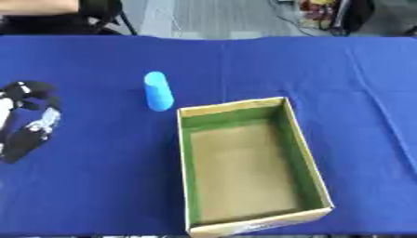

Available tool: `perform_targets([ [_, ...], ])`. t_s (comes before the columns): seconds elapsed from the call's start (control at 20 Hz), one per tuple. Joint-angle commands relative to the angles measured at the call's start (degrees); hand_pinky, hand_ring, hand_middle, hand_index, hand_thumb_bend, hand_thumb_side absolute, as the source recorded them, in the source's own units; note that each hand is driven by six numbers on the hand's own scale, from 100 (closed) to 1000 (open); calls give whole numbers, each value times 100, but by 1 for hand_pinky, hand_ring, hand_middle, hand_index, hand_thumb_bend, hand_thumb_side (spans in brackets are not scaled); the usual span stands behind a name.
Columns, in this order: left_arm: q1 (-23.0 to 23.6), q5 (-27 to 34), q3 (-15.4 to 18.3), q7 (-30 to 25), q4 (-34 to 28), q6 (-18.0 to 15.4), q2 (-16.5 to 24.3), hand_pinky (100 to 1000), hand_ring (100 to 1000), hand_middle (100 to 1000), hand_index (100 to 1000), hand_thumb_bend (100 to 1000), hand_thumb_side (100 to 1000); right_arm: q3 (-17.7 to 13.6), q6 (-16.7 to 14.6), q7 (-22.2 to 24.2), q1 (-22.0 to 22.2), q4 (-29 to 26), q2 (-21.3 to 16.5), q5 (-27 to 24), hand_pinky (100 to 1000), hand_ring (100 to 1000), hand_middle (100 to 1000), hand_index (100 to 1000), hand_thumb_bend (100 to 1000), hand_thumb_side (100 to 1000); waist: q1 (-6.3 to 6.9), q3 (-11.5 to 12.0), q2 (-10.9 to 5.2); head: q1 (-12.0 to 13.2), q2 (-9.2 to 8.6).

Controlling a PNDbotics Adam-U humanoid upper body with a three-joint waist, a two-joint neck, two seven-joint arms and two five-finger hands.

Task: Pick up objects on the table and place them in the box.

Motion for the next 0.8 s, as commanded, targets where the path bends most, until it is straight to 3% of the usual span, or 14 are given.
perform_targets([
  [0.05, -164, -159, 31, 5, -119, 42, 109, 689, 830, 793, 805, 1000, 679, -59, 23, 10, -57, -121, -52, 24, 831, 745, 869, 949, 100, 842, 8, -11, -57, -74, -4],
  [0.25, -660, -607, -53, -42, 2, 153, 475, 816, 951, 916, 908, 1000, 710, -51, 31, 26, -46, -121, -64, 26, 832, 745, 869, 950, 100, 843, 26, -32, -83, -69, 18],
  [0.5, -1756, -1183, -415, -438, 680, 104, 1106, 856, 922, 908, 943, 1000, 731, -34, 41, 54, -37, -121, -82, 14, 832, 745, 869, 950, 100, 843, 43, -81, -121, -68, -12],
  [0.8, -2897, -1396, -697, -349, 2034, -159, 1257, 862, 916, 900, 945, 1000, 758, -16, 41, 82, -37, -121, -85, -9, 832, 744, 869, 949, 100, 843, 59, -145, -123, -28, -43],
])
